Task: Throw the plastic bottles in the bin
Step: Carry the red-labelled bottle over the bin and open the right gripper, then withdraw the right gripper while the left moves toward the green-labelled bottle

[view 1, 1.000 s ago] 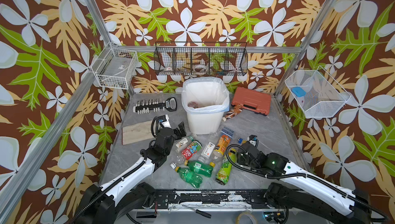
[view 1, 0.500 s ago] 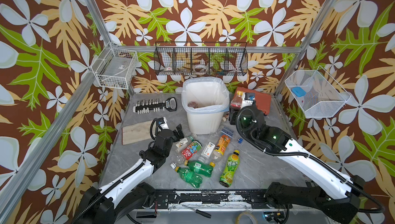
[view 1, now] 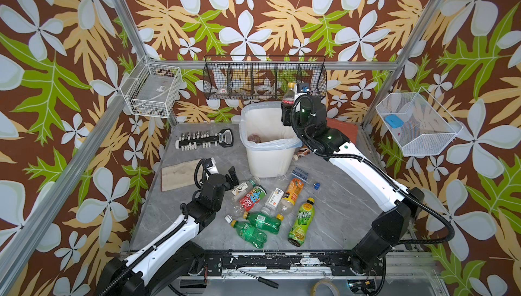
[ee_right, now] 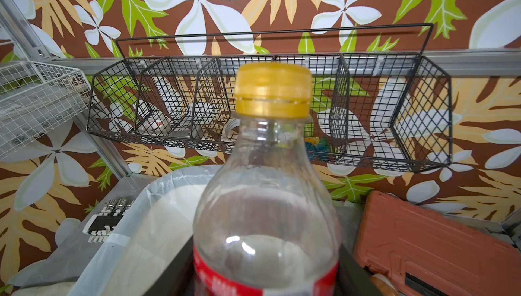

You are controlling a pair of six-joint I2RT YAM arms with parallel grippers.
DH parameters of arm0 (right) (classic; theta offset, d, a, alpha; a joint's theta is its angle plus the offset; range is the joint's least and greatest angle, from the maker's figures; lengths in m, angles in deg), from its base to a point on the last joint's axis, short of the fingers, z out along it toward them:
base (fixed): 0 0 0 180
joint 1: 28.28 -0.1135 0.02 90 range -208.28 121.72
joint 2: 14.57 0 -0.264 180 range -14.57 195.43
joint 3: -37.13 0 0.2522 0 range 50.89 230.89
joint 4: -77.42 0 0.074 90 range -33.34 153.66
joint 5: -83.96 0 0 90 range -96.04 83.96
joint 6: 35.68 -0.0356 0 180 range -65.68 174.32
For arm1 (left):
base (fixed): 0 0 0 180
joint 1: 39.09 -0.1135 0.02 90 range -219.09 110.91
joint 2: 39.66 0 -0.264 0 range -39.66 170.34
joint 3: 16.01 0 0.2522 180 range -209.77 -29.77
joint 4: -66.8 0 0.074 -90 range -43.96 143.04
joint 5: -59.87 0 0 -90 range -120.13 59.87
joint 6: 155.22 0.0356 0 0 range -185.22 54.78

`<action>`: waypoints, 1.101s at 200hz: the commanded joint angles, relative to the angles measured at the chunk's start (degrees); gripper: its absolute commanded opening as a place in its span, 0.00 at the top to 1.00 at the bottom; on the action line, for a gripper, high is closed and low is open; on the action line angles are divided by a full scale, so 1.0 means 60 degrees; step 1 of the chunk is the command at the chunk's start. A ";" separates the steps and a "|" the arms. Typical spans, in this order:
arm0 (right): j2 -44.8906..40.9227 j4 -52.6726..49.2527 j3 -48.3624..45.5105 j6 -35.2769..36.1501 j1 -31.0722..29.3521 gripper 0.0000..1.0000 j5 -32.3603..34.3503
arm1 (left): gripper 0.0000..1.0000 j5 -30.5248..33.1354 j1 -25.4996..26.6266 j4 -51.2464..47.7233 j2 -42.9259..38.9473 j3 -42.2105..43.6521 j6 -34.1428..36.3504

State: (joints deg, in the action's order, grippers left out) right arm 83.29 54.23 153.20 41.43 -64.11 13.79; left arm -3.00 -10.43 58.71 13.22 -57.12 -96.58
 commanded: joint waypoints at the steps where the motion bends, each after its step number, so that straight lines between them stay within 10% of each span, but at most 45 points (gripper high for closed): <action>1: 0.0217 0.0202 0.0189 0.0170 0.0062 0.43 -0.0474 | 0.00 0.0245 -0.0017 -0.0154 -0.0068 -0.0084 0.0070; 65: 0.0564 0.0115 0.0286 -0.0016 0.0358 0.40 -0.0853 | 0.00 0.0250 -0.0017 -0.0189 -0.0011 -0.0142 -0.0018; 97: 0.0642 -0.0045 0.0306 -0.0176 0.0477 0.05 -0.0938 | 0.00 0.0163 -0.0017 -0.0108 0.0206 -0.0195 0.0135; 121: 0.0220 0.0082 0.0075 -0.0161 0.0523 0.00 -0.0893 | 0.00 -0.0113 -0.0017 -0.0012 0.0352 -0.0284 0.0233; 220: -0.4935 0.1912 -0.6866 -0.1734 0.1118 0.00 0.0168 | 0.00 -0.1054 -0.0009 -0.0181 0.1128 -0.0584 0.0582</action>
State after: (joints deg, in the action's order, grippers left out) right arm 56.12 65.40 114.92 34.64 -58.63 13.90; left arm -6.41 -10.43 57.42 19.45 -60.40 -94.83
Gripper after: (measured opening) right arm 0.996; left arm 0.999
